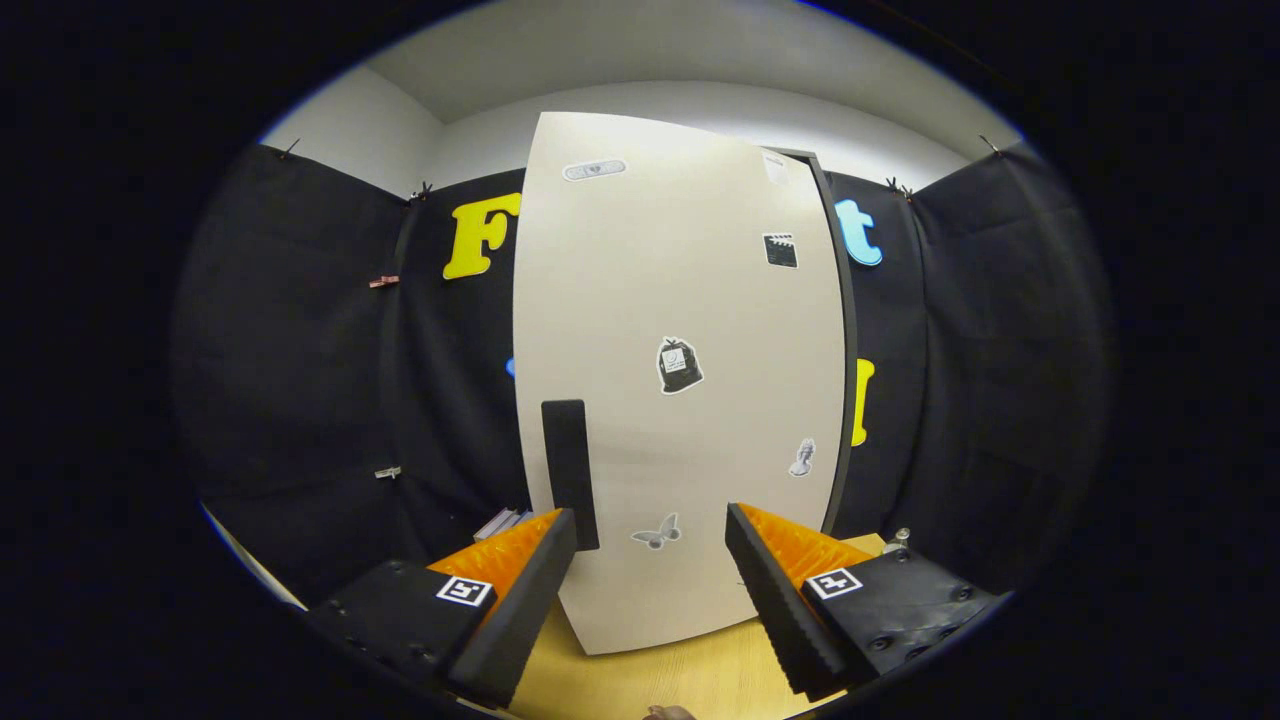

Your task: Open the shoe cabinet door, grab the shoes and put them into the shoe cabinet, then close the shoe cabinet door.

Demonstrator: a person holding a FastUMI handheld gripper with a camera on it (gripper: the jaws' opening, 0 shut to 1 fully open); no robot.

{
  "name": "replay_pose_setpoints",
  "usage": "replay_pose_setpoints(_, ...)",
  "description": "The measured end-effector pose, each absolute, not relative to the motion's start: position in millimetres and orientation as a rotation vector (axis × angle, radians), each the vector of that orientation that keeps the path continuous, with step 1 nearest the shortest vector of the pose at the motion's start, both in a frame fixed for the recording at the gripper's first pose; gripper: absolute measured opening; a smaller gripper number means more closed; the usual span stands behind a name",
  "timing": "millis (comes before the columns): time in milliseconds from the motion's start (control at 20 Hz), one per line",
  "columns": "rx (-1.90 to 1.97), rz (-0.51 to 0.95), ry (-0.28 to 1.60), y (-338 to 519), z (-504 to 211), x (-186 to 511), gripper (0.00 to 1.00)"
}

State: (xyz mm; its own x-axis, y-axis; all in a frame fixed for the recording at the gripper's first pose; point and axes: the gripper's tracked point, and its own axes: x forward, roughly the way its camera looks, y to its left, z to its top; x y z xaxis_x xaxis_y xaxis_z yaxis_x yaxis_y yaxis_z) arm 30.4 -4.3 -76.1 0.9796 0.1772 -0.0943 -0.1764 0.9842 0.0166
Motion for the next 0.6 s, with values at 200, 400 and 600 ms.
replay_pose_setpoints(200,0.000,0.182,0.099,3.2,-79.9,21.1,0.98)
replay_pose_setpoints(400,0.008,0.178,0.100,7.4,-81.5,15.0,0.98)
replay_pose_setpoints(600,0.010,0.181,0.085,11.5,-78.4,11.0,0.98)
